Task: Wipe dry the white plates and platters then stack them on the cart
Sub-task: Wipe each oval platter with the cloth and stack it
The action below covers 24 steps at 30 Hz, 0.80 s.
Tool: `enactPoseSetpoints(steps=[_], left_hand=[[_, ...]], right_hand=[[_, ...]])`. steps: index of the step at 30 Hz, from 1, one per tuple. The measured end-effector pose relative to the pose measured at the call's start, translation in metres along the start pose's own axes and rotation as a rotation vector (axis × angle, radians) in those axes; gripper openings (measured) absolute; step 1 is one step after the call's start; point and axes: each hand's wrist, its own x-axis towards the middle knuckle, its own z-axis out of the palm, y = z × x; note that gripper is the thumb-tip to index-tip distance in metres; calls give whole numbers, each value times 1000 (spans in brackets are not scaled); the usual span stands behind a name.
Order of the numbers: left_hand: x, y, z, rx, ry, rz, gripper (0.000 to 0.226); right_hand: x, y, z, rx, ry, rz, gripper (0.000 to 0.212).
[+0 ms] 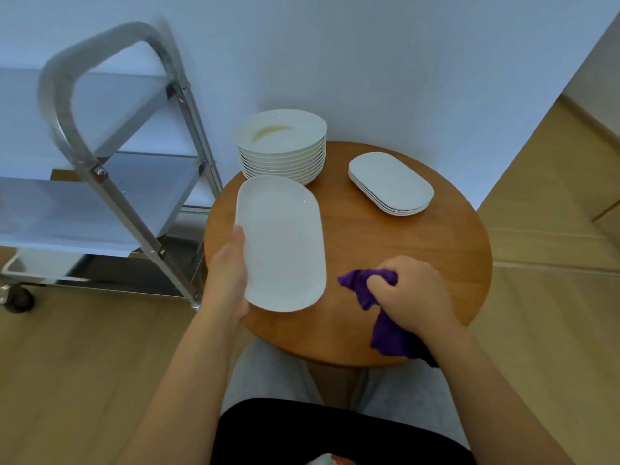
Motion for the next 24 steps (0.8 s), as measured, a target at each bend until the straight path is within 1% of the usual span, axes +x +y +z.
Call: enactPoseSetpoints(steps=[3,5,7,10,13,15,17,20,22,24], left_hand=[[20,-4,-3,92,20,-13,28],[30,-10,-2,131,25,-47,19],[37,-14,-1,214,13,-26,13],[48,-22,-4,397,-7,113,12],[57,-28,-10,626,57,291,19],[62,-31,-14,752,104,337,19],[68,-36,-17,774,137,324,21],[73,-42,-18,757,205,231,19],[74,-43,-16,732,244,188,24],[77,-42,-13,740,249,184,29]], right_hand=[[14,6,12,231,129,148,26],[22,2,24,314,150,204,25],[28,-2,36,367,144,219,25],[32,-6,50,418,122,232,26],[33,-5,60,401,87,235,24],[34,-5,64,427,91,239,24],[35,-4,66,454,90,254,26],[35,-3,68,464,67,264,21],[35,-4,69,461,53,271,20],[35,-4,70,475,39,272,21]])
